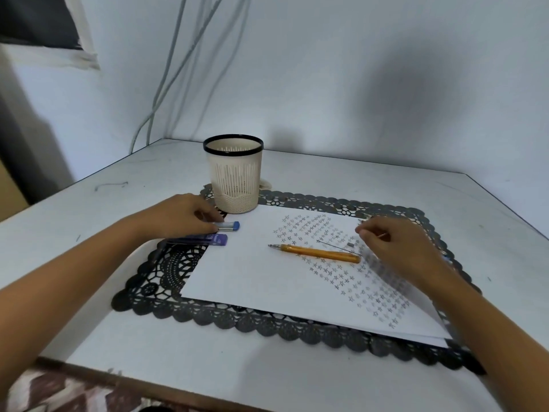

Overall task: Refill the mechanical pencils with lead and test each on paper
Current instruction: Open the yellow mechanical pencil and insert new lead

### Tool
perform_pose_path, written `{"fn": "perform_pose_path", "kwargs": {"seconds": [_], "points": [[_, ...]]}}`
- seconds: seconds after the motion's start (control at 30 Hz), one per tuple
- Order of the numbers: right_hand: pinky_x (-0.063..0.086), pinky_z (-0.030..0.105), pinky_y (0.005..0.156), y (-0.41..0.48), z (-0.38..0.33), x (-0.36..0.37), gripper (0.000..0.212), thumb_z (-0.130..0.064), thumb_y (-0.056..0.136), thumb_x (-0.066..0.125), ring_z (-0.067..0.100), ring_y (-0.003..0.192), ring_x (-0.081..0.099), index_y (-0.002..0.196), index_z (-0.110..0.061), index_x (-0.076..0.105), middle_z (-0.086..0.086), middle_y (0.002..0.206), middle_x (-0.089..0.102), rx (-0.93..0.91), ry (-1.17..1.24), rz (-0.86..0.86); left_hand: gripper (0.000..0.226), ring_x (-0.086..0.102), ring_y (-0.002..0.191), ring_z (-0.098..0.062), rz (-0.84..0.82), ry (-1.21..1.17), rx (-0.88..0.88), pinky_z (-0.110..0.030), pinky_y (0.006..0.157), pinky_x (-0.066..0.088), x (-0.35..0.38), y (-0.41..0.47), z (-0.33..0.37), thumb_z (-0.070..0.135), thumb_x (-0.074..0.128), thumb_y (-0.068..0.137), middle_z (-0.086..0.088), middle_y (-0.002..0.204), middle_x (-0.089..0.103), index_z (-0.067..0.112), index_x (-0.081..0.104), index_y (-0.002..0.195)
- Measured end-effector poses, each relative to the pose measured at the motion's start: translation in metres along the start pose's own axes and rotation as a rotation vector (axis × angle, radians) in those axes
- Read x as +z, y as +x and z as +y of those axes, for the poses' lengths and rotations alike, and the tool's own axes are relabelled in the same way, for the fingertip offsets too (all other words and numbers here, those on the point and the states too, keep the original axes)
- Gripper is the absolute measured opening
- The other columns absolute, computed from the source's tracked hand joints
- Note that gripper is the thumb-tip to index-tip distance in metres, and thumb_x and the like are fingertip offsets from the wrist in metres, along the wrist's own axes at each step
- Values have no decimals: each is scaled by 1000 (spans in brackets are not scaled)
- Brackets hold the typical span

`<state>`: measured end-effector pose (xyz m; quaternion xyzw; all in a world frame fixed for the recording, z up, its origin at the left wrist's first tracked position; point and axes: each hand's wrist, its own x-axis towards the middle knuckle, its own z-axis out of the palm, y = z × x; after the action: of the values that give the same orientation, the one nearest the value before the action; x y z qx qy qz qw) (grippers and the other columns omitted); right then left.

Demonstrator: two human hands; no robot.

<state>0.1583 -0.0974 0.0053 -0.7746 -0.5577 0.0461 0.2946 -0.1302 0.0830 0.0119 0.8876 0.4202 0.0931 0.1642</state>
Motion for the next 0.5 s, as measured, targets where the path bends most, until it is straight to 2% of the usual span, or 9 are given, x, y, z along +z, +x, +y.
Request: {"fn": "perform_pose_path", "kwargs": {"seconds": [0.2,0.3,0.4,0.5], "points": [[42,24,79,1,1,0,20,-24,91,55,7,82,54,108,-18,65,-9,92,60,-8,-2,0,22,56,98,-9,-51,-79,-12,-18,81,40,-4,0,-1,33,62,84,11,104,61,29,68,105],[43,24,79,1,1,0,19,-23,91,56,5,80,53,107,-18,65,-11,88,57,-16,1,10,24,55,99,-12,-32,-11,3,-20,79,38,-7,-1,4,32,58,87,6,105,60,26,67,109],[42,19,76,1,0,-1,18,-19,90,57,3,79,53,105,-18,65,-12,88,57,-38,9,3,23,56,95,-15,107,81,115,-21,76,39,-5,-5,22,26,54,90,2,105,60,22,66,109],[42,14,71,2,-1,-2,12,-16,88,59,-4,75,51,98,-19,65,-14,84,58,-58,4,-26,25,54,90,-3,135,44,286,-16,76,40,7,-11,55,30,53,90,11,104,57,25,64,111]]}}
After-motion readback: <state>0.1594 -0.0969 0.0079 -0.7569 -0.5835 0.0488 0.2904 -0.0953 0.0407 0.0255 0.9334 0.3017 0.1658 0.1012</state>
